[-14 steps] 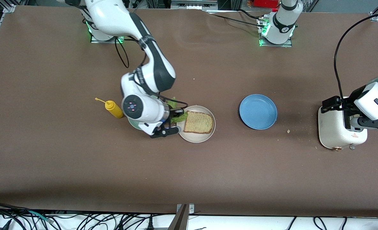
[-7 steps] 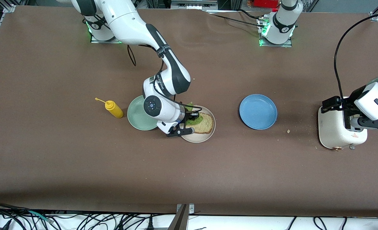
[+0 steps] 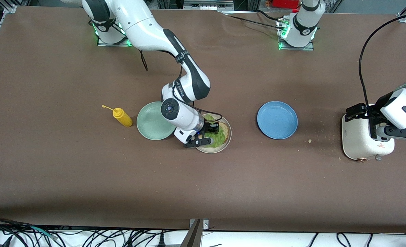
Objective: Make sandwich in beige plate with both arms
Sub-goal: 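Lower the lettuce onto the toast and open the right gripper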
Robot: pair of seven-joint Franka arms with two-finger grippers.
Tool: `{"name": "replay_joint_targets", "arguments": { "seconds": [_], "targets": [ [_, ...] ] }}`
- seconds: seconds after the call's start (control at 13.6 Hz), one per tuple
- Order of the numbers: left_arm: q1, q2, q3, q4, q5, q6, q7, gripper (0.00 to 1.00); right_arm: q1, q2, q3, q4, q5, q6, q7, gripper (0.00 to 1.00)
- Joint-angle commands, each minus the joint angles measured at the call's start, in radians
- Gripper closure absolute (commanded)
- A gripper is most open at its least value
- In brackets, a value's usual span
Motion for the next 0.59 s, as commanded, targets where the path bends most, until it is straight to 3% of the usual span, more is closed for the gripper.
{"name": "replay_joint_targets", "arguments": {
  "seconds": [0.0,0.22,0.51],
  "targets": [
    [-0.005,-0.005,0.001,-0.003,0.033,0.008,-0.011,0.01,0.003,-0.022,-0.001,-0.005,-0.047,-0.003,-0.002,0.0],
    [0.004,-0.005,0.003,-0.003,0.033,0.008,-0.008,0.01,0.005,-0.102,-0.05,-0.053,-0.086,-0.081,0.0,0.0],
    [0.027,-0.003,0.011,-0.017,0.059,0.022,0.006,0.01,0.005,-0.203,-0.148,-0.052,-0.231,-0.34,0.0,0.0]
  ]
}}
